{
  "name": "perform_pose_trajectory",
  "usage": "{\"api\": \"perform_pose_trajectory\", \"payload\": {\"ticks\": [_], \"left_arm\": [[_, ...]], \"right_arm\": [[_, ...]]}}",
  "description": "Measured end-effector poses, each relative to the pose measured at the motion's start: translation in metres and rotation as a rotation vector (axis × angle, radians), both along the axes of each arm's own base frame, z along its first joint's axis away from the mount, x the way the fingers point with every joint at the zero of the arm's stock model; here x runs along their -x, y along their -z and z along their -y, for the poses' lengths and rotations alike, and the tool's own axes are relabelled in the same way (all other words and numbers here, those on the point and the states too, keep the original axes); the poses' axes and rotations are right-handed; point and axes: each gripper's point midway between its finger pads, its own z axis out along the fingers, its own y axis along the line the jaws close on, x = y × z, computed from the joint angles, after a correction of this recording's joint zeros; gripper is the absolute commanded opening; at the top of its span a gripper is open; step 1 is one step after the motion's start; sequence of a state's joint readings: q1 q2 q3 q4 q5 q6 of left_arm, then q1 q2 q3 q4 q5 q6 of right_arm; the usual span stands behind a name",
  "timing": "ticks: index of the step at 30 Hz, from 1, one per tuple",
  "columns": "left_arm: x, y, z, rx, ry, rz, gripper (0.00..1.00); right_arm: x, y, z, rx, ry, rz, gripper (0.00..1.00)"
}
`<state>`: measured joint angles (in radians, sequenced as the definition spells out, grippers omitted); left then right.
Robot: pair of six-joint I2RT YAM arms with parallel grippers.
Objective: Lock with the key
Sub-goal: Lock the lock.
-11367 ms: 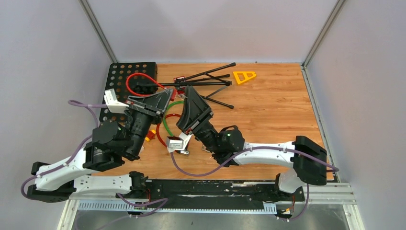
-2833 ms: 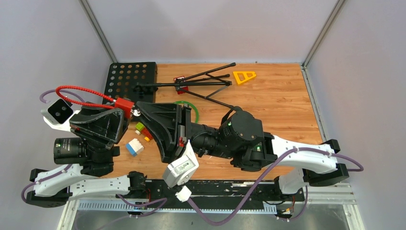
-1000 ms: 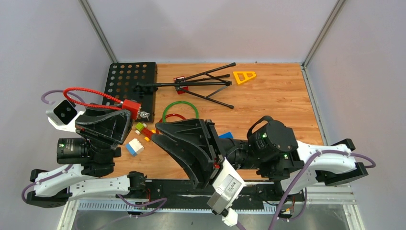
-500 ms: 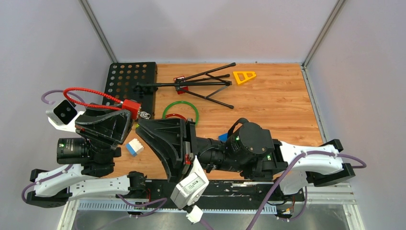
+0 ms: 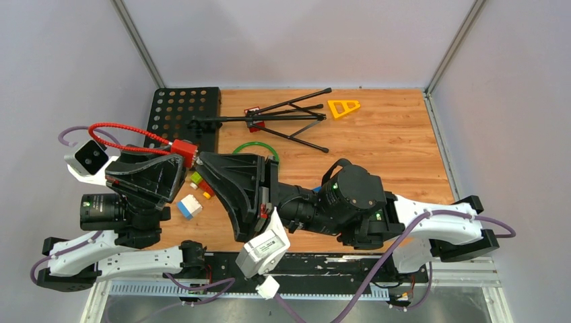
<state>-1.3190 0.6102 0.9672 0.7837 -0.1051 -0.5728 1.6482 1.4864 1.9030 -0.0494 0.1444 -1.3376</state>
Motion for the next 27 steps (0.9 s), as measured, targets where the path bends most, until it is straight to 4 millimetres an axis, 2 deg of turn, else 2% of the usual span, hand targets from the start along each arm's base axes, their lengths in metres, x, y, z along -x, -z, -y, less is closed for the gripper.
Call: {"api": "perform_pose_trajectory", "payload": {"ticks": [10,17,21,27], "left_arm": [[0.001,-0.001,-0.001,0.005,0.003,0.003,0.00],[0.002,-0.003,-0.004,0.020,0.005,0.006,0.00],[0.002,-0.003,-0.004,0.020,0.005,0.006,0.00],[0.002,-0.003,-0.004,0.020,0.005,0.006,0.00]], "right_arm": [[-0.010,0.000,-0.003,0.011,0.027,-0.001,0.21],[-0.012,0.001,-0.006,0.020,0.032,-0.001,0.17],[-0.012,0.002,-0.007,0.026,0.033,0.000,0.24],[-0.013,0.002,-0.007,0.030,0.034,0.002,0.10]]}}
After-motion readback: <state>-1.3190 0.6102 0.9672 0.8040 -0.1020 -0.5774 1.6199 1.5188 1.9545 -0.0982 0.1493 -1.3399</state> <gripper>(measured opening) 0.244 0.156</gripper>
